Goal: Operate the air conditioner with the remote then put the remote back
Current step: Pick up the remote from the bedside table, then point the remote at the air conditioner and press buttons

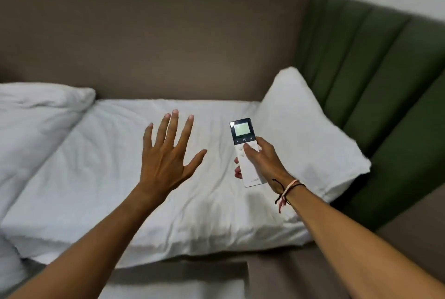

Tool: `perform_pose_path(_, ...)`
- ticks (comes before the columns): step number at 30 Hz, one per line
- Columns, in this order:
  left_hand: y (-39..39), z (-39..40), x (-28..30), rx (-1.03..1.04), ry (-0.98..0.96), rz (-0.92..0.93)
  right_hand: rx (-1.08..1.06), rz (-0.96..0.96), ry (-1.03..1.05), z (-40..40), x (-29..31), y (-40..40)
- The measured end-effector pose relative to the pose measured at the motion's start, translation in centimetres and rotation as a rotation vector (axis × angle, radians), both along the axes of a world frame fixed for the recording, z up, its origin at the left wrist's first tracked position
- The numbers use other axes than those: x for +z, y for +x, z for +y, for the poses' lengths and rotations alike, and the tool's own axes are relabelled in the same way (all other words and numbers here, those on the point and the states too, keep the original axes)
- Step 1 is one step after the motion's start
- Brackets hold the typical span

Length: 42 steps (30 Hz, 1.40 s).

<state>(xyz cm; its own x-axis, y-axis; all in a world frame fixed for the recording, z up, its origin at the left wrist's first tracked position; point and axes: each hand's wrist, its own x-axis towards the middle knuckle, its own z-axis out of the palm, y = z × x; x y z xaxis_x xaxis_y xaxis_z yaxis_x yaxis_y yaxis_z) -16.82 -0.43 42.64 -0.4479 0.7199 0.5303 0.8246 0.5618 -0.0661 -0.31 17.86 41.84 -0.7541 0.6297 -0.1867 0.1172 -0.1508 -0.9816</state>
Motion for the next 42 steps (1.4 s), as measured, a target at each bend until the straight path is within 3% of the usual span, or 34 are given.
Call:
perform_pose_path(8,-4.0,-9.9,19.9,0.15,0.08,0.192,0.119,0.2,0.129,-7.6,22.0,-8.1)
perform_pose_path(17,-4.0,-24.7,35.4,0.382,0.154,0.306,0.255,0.34,0.257,-19.7,37.8,-11.7)
perform_pose_path(28,-2.5,-34.3,42.3,0.531,0.188,0.358,0.305,0.52,0.264,-29.7,45.9,-13.3)
perform_pose_path(42,-2.4,-36.3,43.4,0.515,0.199,0.337,0.318,0.549,0.29,-31.9,46.6,-13.2)
